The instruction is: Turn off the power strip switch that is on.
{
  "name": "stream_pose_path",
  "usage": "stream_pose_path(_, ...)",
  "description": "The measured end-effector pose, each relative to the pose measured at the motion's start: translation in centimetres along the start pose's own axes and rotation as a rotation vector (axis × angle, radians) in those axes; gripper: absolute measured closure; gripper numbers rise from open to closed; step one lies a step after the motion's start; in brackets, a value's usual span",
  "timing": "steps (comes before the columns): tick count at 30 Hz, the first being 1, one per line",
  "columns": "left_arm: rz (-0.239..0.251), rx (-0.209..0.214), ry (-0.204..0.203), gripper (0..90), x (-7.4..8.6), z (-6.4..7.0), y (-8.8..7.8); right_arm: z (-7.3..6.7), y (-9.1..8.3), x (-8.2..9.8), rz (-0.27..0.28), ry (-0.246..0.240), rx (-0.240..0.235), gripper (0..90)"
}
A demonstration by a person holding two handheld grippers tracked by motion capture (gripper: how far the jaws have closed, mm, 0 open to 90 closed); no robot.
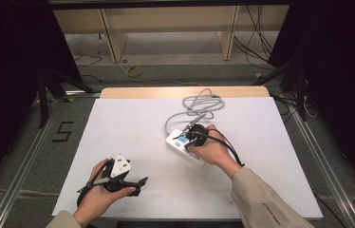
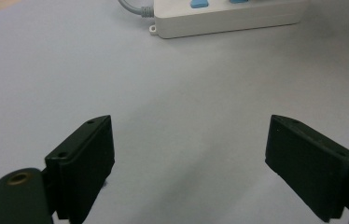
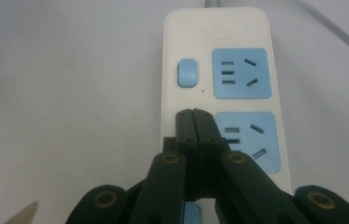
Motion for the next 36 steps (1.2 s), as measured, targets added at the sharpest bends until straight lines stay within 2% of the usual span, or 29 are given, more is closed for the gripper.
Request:
stream_pose_path(11, -0.003, 0.001, 0.003, 15.1, 0.0, 0.0, 0.0, 0.1, 0.2, -0.2, -0.018, 0.008, -0.002, 90.0)
stream_pose_path(15, -0.003, 0.001, 0.003, 15.1, 0.0, 0.0, 0.0, 0.0, 0.3, -0.4, -0.033, -0.010, 0.005, 90.0)
stream_pose_path(36, -0.005, 0.004, 0.007, 15.1, 0.0, 0.1, 0.1, -0.2, 0.3, -1.0, -0.086, -0.011, 0.012, 90.0)
Point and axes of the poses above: each handheld gripper's, and its own axes: y roughly forward along the jaws, x roughly out of its underside, z roughly to its right, the point moved 2 cm from there along y, roughly forward along the jaws, and after that the axes turned 4 degrees about -y, right-handed, at the moved point
